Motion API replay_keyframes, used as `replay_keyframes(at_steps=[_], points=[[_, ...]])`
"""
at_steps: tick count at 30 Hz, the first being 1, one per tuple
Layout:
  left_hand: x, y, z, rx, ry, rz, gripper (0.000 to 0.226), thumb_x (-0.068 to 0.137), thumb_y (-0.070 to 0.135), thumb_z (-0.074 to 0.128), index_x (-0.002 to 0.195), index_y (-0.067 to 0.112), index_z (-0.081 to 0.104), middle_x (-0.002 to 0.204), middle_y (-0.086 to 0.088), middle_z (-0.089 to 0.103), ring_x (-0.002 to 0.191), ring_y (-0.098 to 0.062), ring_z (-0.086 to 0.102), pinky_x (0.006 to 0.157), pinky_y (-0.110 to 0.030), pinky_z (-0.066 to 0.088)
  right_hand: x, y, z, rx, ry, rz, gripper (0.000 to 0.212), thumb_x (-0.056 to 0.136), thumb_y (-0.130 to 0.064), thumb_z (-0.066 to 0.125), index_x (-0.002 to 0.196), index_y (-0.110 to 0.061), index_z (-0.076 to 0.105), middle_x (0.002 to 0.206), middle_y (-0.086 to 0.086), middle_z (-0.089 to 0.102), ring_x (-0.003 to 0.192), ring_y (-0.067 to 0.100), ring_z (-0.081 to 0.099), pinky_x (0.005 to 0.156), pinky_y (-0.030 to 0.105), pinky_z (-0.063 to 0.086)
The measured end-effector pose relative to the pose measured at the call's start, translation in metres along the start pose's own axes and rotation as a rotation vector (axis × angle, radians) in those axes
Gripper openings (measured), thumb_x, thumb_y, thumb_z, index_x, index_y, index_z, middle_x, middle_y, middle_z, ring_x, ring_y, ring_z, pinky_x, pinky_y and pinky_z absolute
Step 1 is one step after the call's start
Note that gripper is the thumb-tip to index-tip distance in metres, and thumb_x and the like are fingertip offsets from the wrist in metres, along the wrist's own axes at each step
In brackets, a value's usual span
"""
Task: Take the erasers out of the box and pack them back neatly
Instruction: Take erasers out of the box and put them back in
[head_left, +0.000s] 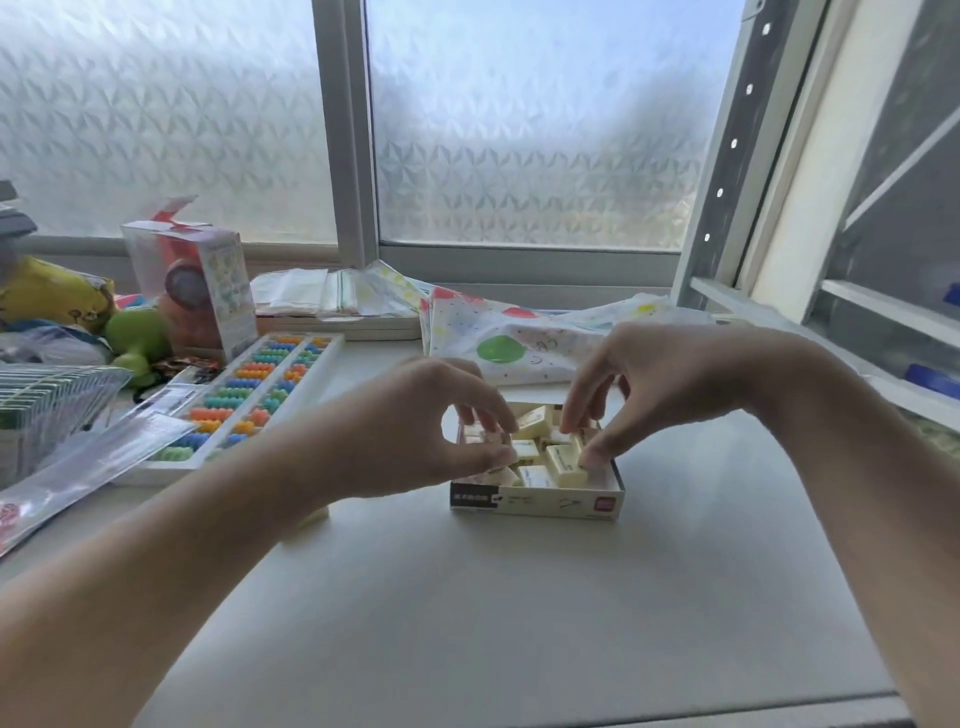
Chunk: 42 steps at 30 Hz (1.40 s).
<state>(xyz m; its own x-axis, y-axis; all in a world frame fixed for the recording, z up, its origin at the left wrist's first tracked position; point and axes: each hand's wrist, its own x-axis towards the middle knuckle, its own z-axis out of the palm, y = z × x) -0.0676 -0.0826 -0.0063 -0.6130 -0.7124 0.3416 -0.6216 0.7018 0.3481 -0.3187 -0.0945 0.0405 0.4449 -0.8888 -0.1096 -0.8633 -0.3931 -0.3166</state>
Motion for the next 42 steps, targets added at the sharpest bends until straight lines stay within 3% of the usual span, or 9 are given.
replay_keyframes(at_steps=[5,10,13,17,24,33,36,39,42], points=[[0.001,0.001,0.002,-0.035,-0.041,-0.043,0.02,0.084,0.044,0.075,0.102,0.036,0.078,0.095,0.015,0.064,0.092,0.002,0.059,0.075,-0.003,0.038,-0.003,-0.008,0.0,-0.073,-0.009,0.036,0.027,0.072,-0.046,0.089,0.097,-0.044,0.081,0.077,-0.038,0.069,0.079,-0.015,0.062,0.063,0.006,0.045],[0.002,0.001,0.003,-0.052,-0.052,-0.056,0.02,0.084,0.043,0.075,0.101,0.033,0.079,0.094,0.015,0.064,0.091,0.001,0.06,0.075,-0.004,0.04,-0.005,-0.019,0.005,-0.111,0.0,0.049,0.023,0.071,-0.036,0.081,0.093,-0.04,0.081,0.084,-0.02,0.074,0.085,0.005,0.07,0.085,0.04,0.061],[0.002,0.0,0.003,-0.072,-0.054,-0.064,0.02,0.083,0.043,0.076,0.1,0.033,0.079,0.094,0.014,0.064,0.09,0.0,0.061,0.074,-0.006,0.042,-0.006,-0.022,0.007,-0.141,-0.037,0.057,0.025,0.071,-0.034,0.078,0.095,-0.038,0.08,0.088,-0.017,0.074,0.09,0.015,0.073,0.086,0.045,0.062],[0.002,0.0,0.004,-0.098,-0.059,-0.073,0.02,0.082,0.044,0.076,0.099,0.034,0.079,0.092,0.015,0.064,0.088,0.0,0.061,0.075,-0.01,0.044,-0.003,-0.027,0.011,-0.174,-0.05,0.063,0.029,0.074,-0.03,0.078,0.102,-0.039,0.078,0.09,-0.016,0.071,0.09,0.013,0.071,0.082,0.04,0.063],[0.003,0.0,0.005,-0.121,-0.044,-0.056,0.019,0.082,0.038,0.078,0.099,0.029,0.08,0.093,0.011,0.065,0.086,-0.002,0.061,0.073,-0.005,0.04,-0.007,-0.025,0.009,-0.058,-0.031,0.012,0.028,0.074,-0.023,0.084,0.096,-0.037,0.075,0.088,-0.016,0.074,0.088,0.009,0.073,0.081,0.047,0.063],[0.004,-0.007,-0.003,-0.137,-0.062,-0.044,0.025,0.086,0.047,0.07,0.108,0.036,0.076,0.099,0.016,0.067,0.093,0.003,0.063,0.084,-0.011,0.047,-0.009,-0.028,0.009,-0.12,-0.036,0.027,0.038,0.075,-0.04,0.085,0.11,-0.041,0.071,0.092,-0.019,0.074,0.097,0.006,0.069,0.089,0.039,0.059],[0.004,-0.021,-0.023,-0.145,0.073,-0.084,0.02,0.089,0.045,0.065,0.104,0.039,0.076,0.102,0.015,0.071,0.091,0.002,0.067,0.085,-0.02,0.054,-0.011,-0.025,0.005,-0.111,0.061,-0.033,0.027,0.08,-0.047,0.08,0.105,-0.039,0.074,0.09,-0.017,0.074,0.09,0.0,0.069,0.085,0.033,0.058],[0.0,-0.041,-0.043,-0.126,0.2,-0.149,0.013,0.091,0.032,0.069,0.095,0.039,0.078,0.093,0.016,0.074,0.085,0.0,0.067,0.084,-0.027,0.053,-0.004,-0.026,0.009,-0.06,0.186,-0.13,0.019,0.087,-0.04,0.077,0.105,-0.035,0.075,0.086,-0.014,0.074,0.085,-0.002,0.068,0.075,0.017,0.053],[-0.006,-0.061,-0.056,0.002,0.127,-0.252,0.01,0.089,0.03,0.072,0.09,0.039,0.077,0.084,0.018,0.073,0.079,0.001,0.066,0.079,-0.028,0.054,0.009,-0.037,0.025,-0.002,0.318,-0.234,0.015,0.091,-0.035,0.073,0.105,-0.032,0.075,0.086,-0.013,0.072,0.087,-0.001,0.066,0.075,0.011,0.048]])
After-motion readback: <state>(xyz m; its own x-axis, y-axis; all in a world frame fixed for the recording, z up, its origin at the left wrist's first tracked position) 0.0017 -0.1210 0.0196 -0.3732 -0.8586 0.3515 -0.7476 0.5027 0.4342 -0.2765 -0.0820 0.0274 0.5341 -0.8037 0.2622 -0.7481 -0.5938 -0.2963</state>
